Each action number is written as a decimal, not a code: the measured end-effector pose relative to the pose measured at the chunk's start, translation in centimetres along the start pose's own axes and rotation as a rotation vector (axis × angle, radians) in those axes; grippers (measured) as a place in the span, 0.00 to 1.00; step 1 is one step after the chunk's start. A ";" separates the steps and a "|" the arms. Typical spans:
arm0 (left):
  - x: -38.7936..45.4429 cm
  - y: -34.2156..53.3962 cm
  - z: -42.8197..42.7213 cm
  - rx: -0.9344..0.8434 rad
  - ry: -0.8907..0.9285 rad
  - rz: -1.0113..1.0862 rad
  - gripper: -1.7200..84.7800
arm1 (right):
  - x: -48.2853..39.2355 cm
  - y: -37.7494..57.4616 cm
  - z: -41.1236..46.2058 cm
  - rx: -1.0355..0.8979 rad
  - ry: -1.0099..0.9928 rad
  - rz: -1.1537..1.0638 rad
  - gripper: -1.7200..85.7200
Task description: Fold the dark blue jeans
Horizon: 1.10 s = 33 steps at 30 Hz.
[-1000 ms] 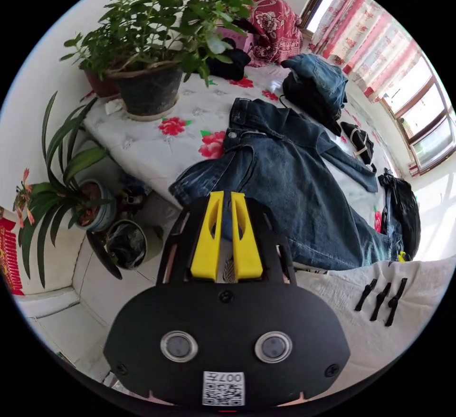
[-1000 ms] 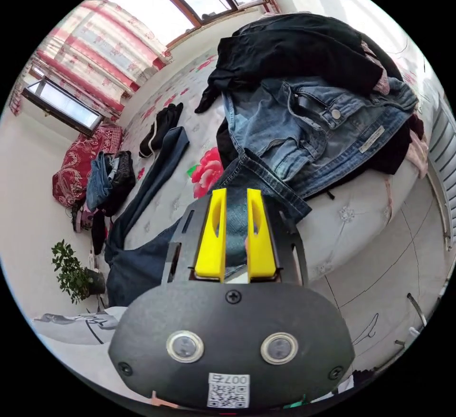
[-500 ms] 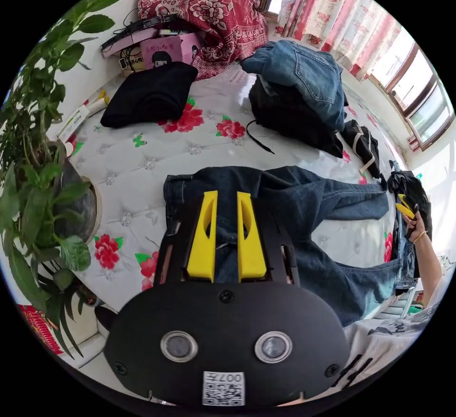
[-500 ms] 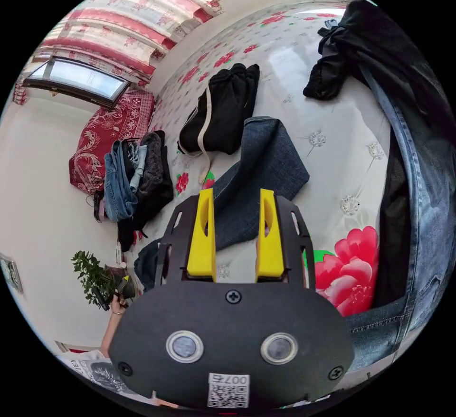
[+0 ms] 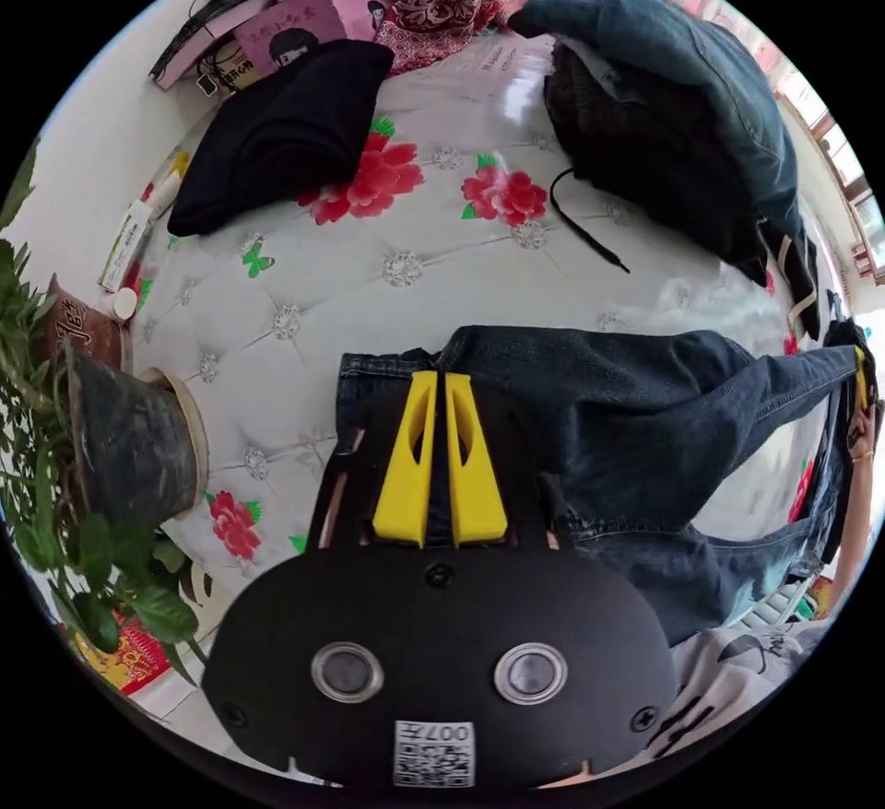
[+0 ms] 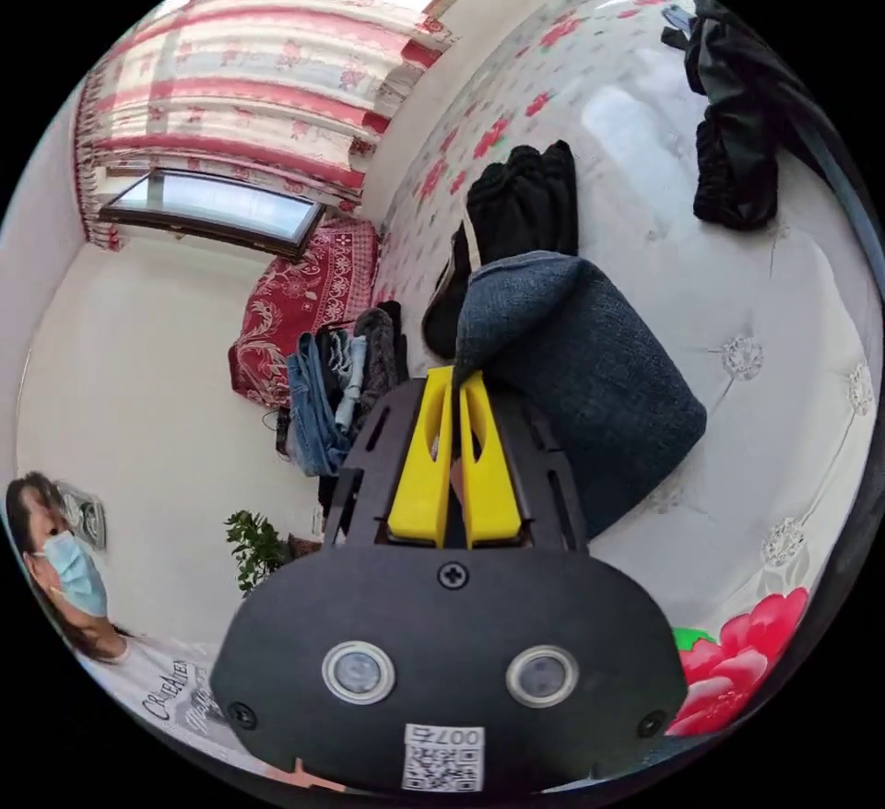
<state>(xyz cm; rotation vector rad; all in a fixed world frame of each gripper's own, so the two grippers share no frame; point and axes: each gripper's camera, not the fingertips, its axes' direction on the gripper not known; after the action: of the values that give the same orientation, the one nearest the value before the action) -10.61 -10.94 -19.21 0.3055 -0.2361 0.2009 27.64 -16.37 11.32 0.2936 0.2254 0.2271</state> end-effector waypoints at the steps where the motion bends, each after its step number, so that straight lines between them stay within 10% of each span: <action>1: -0.2 0.4 -0.9 0.037 0.018 -0.003 0.02 | -1.0 0.4 -1.7 0.035 -0.050 -0.048 0.02; 7: -1.5 8.3 -8.7 0.319 0.228 -0.028 0.04 | -4.4 7.8 -16.8 0.179 0.112 -0.288 0.06; 17: -0.7 9.1 -6.3 0.251 0.290 -0.023 0.12 | 11.9 18.2 -19.1 0.156 0.561 0.358 0.11; 29: 2.3 -4.1 3.4 -0.117 0.147 0.099 0.18 | 7.7 11.2 -1.0 -0.191 0.888 -0.100 0.07; 33: 4.1 -4.6 5.8 -0.188 0.056 0.193 0.16 | 3.6 11.8 2.1 0.051 1.210 -0.226 0.04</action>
<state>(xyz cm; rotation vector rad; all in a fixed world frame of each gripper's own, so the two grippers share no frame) -6.76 -16.46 -13.98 0.0903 -0.2271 0.3745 29.40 -5.01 16.29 0.1458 1.4543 0.1504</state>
